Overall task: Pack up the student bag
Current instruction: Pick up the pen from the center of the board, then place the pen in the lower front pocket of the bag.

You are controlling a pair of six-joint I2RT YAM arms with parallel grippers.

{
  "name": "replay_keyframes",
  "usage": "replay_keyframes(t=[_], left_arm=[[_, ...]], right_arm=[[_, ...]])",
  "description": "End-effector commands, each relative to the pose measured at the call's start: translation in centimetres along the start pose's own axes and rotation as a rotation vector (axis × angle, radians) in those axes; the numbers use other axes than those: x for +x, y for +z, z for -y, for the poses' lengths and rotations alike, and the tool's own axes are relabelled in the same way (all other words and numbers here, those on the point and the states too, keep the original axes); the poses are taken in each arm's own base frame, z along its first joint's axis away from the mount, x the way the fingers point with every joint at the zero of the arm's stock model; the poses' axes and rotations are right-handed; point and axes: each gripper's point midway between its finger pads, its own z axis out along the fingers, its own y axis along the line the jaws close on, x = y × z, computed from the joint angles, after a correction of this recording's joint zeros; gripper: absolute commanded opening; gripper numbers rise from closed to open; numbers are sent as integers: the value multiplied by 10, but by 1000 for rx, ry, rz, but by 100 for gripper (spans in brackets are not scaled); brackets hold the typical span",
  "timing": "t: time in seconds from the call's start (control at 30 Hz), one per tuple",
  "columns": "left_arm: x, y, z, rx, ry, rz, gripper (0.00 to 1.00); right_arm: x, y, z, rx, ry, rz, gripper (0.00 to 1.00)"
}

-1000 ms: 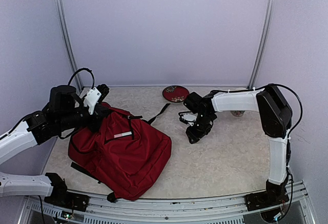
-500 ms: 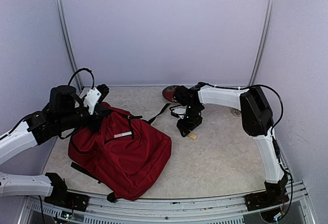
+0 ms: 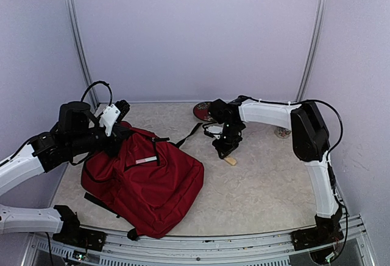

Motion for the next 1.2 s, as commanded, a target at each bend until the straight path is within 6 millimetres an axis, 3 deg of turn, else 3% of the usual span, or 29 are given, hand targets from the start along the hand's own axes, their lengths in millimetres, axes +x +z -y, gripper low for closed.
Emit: replay_keyframes(t=[0.0, 0.13, 0.23, 0.3, 0.37, 0.4, 0.47, 0.53, 0.63, 0.77, 0.93, 1.17], left_arm=[[-32, -9, 0, 21, 12, 139, 0], [-34, -9, 14, 102, 21, 152, 0], [-36, -10, 20, 136, 24, 163, 0], [-38, -11, 25, 163, 29, 173, 0], [-40, -13, 33, 211, 36, 189, 0], [-43, -15, 37, 235, 41, 199, 0], [-45, -19, 42, 266, 46, 215, 0], [-47, -22, 43, 268, 48, 226, 0], [-47, -24, 42, 259, 49, 230, 0], [-47, -26, 41, 249, 52, 239, 0], [-48, -28, 41, 250, 52, 250, 0], [-49, -30, 41, 248, 54, 254, 0]], right_arm=[[-26, -77, -7, -23, 19, 232, 9], [-53, -155, -42, -168, -72, 535, 7], [-68, -237, -113, -334, -326, 879, 8], [-60, -279, -165, -416, -518, 1092, 8], [-46, -302, -213, -478, -709, 1265, 4], [-40, -304, -232, -501, -784, 1322, 0], [-40, -310, -258, -539, -889, 1411, 0], [-51, -294, -275, -598, -951, 1397, 0], [-78, -268, -285, -591, -981, 1321, 0], [-95, -209, -285, -524, -1006, 1134, 1], [-83, -139, -264, -396, -1010, 896, 4], [-55, -78, -221, -190, -992, 586, 3]])
